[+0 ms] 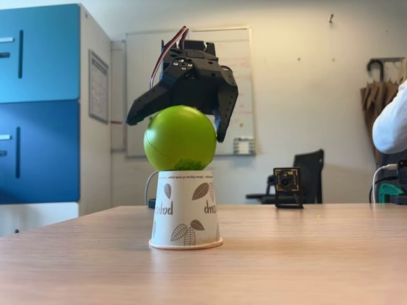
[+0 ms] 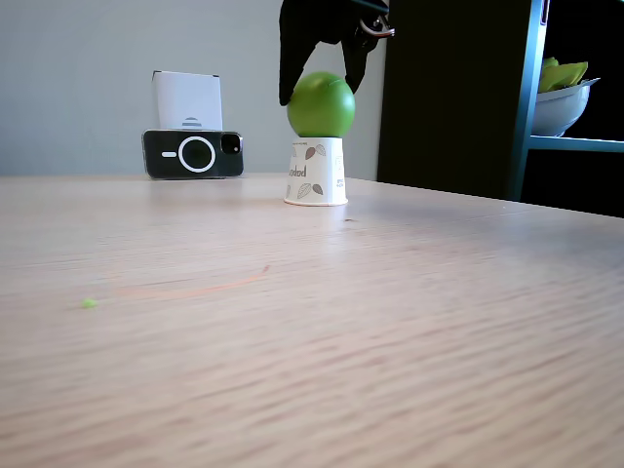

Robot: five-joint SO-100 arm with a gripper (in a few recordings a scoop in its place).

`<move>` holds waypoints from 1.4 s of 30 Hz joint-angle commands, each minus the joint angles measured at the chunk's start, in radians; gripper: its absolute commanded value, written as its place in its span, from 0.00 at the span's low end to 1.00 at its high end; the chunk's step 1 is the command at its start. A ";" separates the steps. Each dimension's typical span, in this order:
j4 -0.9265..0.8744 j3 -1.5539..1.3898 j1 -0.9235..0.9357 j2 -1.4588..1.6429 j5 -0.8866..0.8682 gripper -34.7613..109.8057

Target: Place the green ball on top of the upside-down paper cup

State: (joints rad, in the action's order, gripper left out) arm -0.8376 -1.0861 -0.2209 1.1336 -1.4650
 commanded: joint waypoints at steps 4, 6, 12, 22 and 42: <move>0.025 -0.011 -0.015 0.109 -0.009 0.55; 0.037 -0.025 -0.015 0.132 -0.009 0.55; 0.098 -0.114 -0.011 0.255 0.003 0.55; 0.144 -0.480 0.087 0.672 0.061 0.46; -0.146 -1.585 0.314 1.677 0.000 0.24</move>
State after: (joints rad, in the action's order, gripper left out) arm -0.9603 -2.5449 0.1058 2.6860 -1.4573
